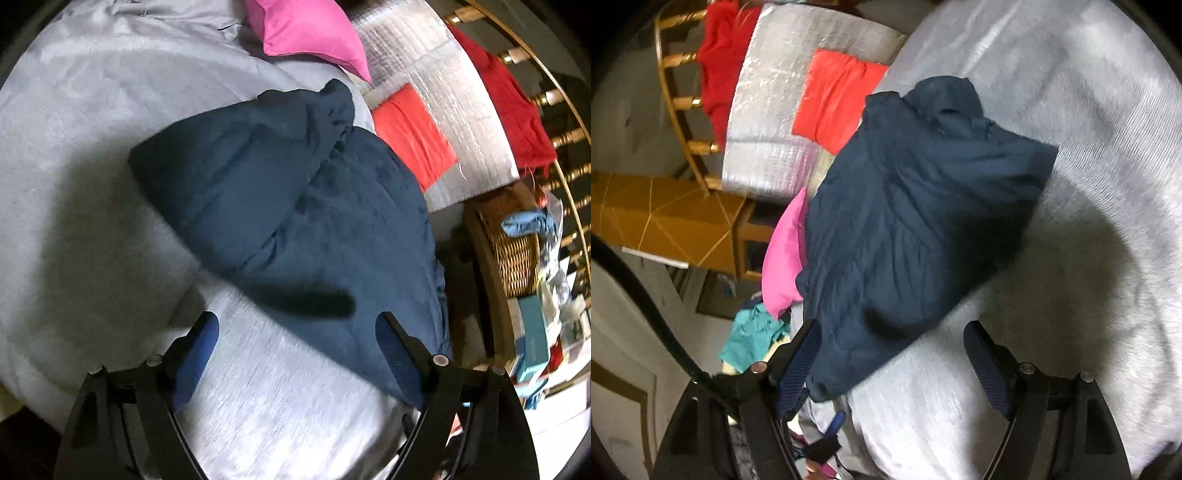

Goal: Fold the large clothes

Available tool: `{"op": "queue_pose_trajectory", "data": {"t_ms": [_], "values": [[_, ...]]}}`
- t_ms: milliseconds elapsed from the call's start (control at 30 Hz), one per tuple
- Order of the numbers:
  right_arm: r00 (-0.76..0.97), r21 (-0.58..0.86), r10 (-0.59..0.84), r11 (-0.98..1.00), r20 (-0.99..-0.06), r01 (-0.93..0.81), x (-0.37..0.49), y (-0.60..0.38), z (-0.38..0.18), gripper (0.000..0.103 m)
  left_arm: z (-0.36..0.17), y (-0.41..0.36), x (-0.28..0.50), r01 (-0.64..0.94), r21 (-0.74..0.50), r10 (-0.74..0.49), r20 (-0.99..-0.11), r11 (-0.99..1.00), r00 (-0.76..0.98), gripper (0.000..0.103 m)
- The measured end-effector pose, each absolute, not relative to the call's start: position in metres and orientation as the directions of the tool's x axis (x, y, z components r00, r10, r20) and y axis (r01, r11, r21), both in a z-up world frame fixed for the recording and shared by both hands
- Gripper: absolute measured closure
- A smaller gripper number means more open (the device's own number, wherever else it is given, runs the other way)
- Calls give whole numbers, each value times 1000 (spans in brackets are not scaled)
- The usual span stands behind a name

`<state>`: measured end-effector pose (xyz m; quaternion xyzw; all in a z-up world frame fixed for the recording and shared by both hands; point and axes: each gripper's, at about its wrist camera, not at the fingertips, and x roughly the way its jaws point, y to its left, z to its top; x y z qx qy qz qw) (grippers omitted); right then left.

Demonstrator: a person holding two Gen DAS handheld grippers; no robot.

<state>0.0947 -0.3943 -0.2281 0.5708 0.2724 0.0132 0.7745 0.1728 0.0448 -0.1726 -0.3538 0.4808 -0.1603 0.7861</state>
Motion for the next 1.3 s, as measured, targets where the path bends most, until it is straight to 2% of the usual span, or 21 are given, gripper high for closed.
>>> {"op": "queue_pose_trajectory", "data": {"t_ms": [200, 533, 567, 633, 667, 700, 867, 967, 1300], "values": [[877, 913, 287, 259, -384, 315, 120, -399, -247, 20, -183, 47, 194, -175, -732, -552, -627, 658, 550, 16], [917, 923, 175, 219, -357, 318, 151, -410, -245, 19, -188, 40, 216, -203, -741, -546, -624, 640, 559, 16], [915, 918, 168, 227, -366, 326, 154, -411, -245, 21, -189, 40, 217, -200, -740, -544, -625, 643, 560, 16], [900, 891, 144, 269, -412, 366, 161, -409, -242, 37, -189, 36, 220, -196, -733, -539, -629, 652, 560, 17], [891, 878, 136, 289, -432, 382, 163, -409, -243, 46, -189, 38, 219, -193, -730, -534, -629, 655, 565, 23], [889, 874, 138, 297, -437, 383, 165, -409, -244, 49, -189, 38, 219, -194, -723, -523, -633, 663, 570, 26], [878, 845, 124, 362, -463, 394, 166, -404, -237, 60, -188, 38, 216, -183, -717, -510, -628, 673, 587, 53], [878, 831, 113, 397, -466, 390, 163, -401, -231, 65, -184, 42, 209, -158, -715, -507, -615, 681, 604, 64], [880, 827, 122, 420, -460, 374, 138, -396, -228, 67, -178, 52, 196, -110, -713, -522, -601, 692, 605, 70]]}}
